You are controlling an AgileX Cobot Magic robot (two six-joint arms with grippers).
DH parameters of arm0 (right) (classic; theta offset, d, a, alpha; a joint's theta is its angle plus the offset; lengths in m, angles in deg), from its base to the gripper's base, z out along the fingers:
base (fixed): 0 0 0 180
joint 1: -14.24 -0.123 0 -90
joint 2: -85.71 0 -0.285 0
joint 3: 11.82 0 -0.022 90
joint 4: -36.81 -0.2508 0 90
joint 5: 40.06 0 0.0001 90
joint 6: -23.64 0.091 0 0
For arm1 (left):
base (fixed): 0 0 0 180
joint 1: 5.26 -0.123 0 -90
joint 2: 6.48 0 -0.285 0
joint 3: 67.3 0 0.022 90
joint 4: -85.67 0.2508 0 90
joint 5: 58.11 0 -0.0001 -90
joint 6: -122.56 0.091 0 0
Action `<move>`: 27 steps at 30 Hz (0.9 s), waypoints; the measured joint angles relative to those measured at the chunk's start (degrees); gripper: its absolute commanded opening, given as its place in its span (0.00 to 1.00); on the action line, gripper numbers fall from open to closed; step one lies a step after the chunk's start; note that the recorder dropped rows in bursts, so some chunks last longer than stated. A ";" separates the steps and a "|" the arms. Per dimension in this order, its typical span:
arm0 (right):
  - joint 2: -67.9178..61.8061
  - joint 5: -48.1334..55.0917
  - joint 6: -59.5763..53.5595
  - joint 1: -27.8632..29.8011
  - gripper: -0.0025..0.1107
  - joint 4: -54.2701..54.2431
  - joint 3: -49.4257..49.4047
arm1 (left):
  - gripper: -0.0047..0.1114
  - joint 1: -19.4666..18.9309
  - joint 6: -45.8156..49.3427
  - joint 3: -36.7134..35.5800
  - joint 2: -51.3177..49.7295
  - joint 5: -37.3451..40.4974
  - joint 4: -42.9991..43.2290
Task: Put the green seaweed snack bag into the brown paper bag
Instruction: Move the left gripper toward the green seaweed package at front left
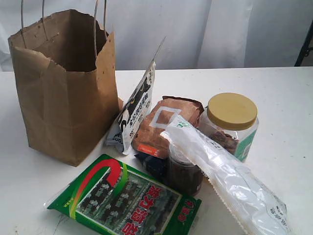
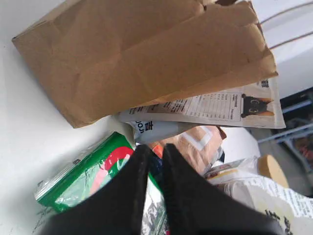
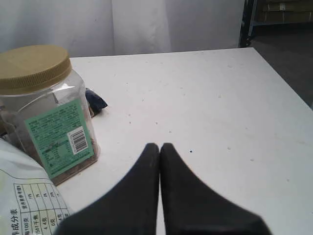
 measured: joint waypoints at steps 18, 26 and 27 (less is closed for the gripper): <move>0.00 0.00 0.00 0.00 0.02 0.00 0.00 | 0.80 0.00 14.97 9.35 -51.17 16.43 -4.44; 0.00 0.00 0.00 0.00 0.02 0.00 0.00 | 0.80 0.00 18.27 9.35 -52.32 10.79 -10.95; 0.00 0.00 0.00 0.00 0.02 0.00 0.00 | 0.80 0.00 18.40 9.35 -52.46 10.67 -11.39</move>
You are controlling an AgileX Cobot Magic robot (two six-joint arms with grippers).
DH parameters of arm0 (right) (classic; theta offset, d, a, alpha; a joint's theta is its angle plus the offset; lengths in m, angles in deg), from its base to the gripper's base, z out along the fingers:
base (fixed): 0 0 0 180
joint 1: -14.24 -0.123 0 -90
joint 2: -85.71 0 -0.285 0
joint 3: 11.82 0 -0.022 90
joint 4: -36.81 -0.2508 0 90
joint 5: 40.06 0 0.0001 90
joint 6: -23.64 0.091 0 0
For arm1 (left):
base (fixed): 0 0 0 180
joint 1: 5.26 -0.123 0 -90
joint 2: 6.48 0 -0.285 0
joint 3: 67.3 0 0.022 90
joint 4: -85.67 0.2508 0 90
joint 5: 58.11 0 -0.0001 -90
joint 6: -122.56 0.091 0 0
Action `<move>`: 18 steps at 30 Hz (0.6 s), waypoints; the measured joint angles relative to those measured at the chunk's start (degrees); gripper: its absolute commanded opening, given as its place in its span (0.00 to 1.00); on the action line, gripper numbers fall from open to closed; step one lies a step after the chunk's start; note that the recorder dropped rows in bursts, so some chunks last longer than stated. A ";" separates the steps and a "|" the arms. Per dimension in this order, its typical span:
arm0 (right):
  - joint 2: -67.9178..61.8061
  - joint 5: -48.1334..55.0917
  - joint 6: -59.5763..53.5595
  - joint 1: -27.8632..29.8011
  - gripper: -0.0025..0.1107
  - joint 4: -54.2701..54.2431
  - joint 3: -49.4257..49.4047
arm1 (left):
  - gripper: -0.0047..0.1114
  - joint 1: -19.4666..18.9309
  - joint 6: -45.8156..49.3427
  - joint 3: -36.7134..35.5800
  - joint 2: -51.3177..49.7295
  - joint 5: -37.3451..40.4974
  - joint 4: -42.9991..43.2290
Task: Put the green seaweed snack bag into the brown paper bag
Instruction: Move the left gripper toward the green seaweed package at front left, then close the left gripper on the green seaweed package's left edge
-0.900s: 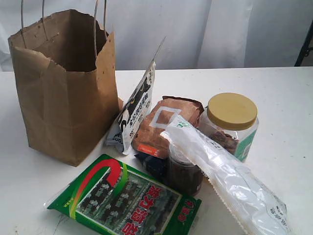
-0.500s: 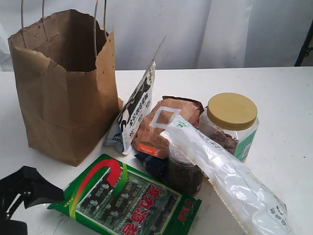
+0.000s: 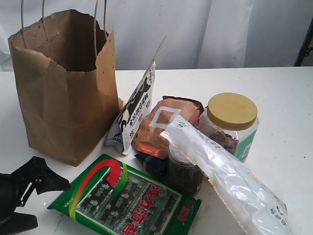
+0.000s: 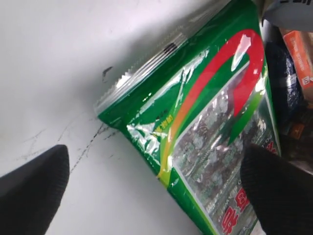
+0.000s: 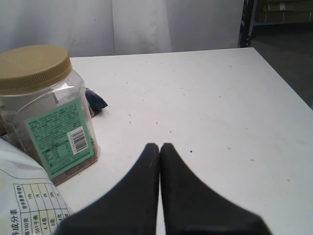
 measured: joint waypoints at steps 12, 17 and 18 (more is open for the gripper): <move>0.00 0.00 0.00 0.00 0.02 0.00 0.00 | 0.80 9.65 5.81 0.03 -7.06 -6.93 -11.46; 0.00 0.00 0.00 0.00 0.02 0.00 0.00 | 0.80 13.04 10.11 0.25 -10.51 -10.00 -19.19; 0.00 0.00 0.00 0.00 0.02 0.00 0.00 | 0.80 13.60 11.79 0.35 -11.05 -10.21 -21.96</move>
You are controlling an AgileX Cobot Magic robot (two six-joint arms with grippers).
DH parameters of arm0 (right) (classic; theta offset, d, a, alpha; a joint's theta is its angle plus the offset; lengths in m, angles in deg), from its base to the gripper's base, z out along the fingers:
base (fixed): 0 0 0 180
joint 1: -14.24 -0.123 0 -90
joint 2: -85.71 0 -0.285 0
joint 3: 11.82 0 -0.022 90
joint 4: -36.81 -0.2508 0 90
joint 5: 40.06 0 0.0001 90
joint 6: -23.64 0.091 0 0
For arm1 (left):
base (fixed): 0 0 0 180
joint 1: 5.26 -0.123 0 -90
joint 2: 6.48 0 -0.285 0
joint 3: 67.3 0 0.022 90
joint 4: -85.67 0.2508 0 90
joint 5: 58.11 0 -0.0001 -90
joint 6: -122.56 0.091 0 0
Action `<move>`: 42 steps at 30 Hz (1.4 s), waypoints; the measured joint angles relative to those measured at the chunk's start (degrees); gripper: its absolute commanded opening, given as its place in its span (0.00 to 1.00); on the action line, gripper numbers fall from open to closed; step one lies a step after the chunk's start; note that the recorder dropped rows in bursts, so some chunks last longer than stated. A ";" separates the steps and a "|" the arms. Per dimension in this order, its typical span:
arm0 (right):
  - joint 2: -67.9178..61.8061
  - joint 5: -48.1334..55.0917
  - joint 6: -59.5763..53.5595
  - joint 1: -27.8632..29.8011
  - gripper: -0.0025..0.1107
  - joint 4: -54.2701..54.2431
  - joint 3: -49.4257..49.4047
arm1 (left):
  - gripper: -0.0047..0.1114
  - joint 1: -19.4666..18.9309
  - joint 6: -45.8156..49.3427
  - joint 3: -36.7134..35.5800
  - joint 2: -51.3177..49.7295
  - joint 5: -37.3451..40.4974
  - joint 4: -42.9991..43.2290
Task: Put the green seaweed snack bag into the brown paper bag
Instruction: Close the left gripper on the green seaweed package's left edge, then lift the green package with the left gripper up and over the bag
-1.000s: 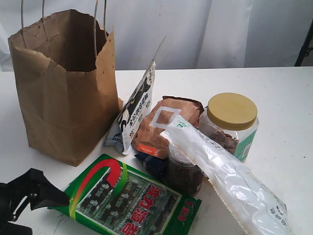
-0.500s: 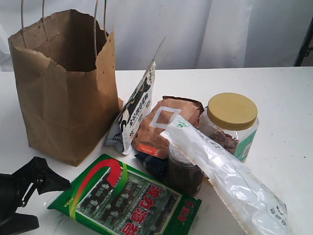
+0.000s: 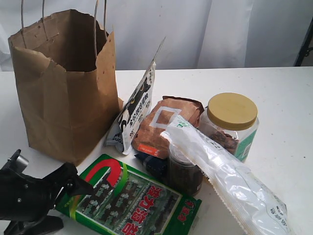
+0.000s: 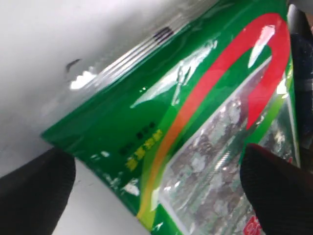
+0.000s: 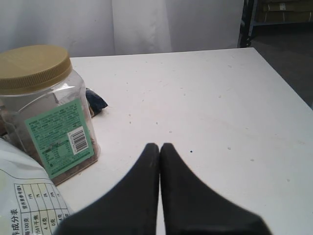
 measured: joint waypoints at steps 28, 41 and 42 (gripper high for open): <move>0.00 0.00 0.00 0.00 0.02 0.00 0.00 | 0.04 2.57 14.69 0.96 -7.85 6.93 -10.07; 0.00 0.00 0.00 0.00 0.02 0.00 0.00 | 0.04 2.66 4.30 -2.25 14.64 6.77 0.73; 0.00 0.00 0.00 0.00 0.02 0.00 0.00 | 0.04 2.66 2.47 -2.25 17.23 6.77 2.36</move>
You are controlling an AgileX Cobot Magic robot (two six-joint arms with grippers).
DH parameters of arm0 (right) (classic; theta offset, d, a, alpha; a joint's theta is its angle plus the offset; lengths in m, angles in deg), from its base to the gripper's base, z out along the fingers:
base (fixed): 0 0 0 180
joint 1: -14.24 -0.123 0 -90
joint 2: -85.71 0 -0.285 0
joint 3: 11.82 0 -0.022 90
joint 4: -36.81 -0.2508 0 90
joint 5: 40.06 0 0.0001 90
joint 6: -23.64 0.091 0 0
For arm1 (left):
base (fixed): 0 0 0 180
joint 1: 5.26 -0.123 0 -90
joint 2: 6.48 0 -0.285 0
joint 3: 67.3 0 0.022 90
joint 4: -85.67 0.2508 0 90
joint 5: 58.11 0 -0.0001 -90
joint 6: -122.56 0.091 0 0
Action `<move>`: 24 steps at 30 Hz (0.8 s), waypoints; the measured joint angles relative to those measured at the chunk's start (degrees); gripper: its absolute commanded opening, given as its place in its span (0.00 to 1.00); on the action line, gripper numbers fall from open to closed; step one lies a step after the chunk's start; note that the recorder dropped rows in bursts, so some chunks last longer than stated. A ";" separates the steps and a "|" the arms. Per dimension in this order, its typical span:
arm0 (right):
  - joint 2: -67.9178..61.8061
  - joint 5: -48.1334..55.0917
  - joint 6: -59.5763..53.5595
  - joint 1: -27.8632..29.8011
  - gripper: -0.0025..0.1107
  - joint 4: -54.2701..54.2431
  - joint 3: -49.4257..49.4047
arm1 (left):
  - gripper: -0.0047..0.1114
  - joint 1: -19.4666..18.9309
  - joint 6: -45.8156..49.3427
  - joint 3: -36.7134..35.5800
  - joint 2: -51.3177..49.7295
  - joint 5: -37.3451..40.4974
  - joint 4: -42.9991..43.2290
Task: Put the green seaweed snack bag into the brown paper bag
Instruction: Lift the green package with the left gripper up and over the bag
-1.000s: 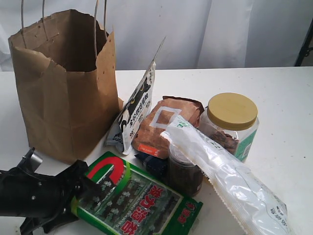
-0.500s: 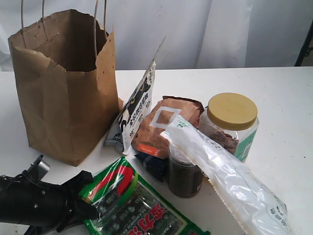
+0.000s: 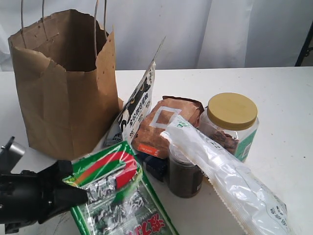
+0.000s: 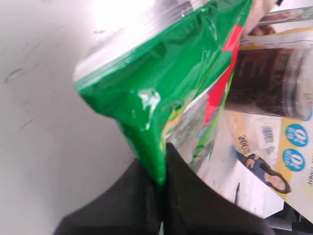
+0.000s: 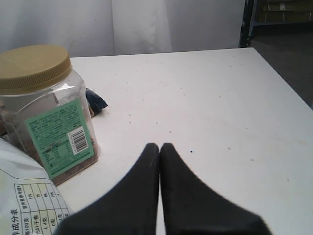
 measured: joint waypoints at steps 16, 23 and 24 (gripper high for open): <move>0.00 0.00 0.14 0.00 0.02 -0.23 0.00 | 0.04 0.00 -34.17 12.17 32.58 5.78 35.30; 0.00 0.00 0.14 0.00 0.02 -0.23 0.00 | 0.04 0.00 -46.18 29.43 34.69 7.50 60.63; 0.00 0.00 0.14 0.00 0.02 -0.23 0.00 | 0.04 0.00 -47.12 30.83 34.72 7.19 62.45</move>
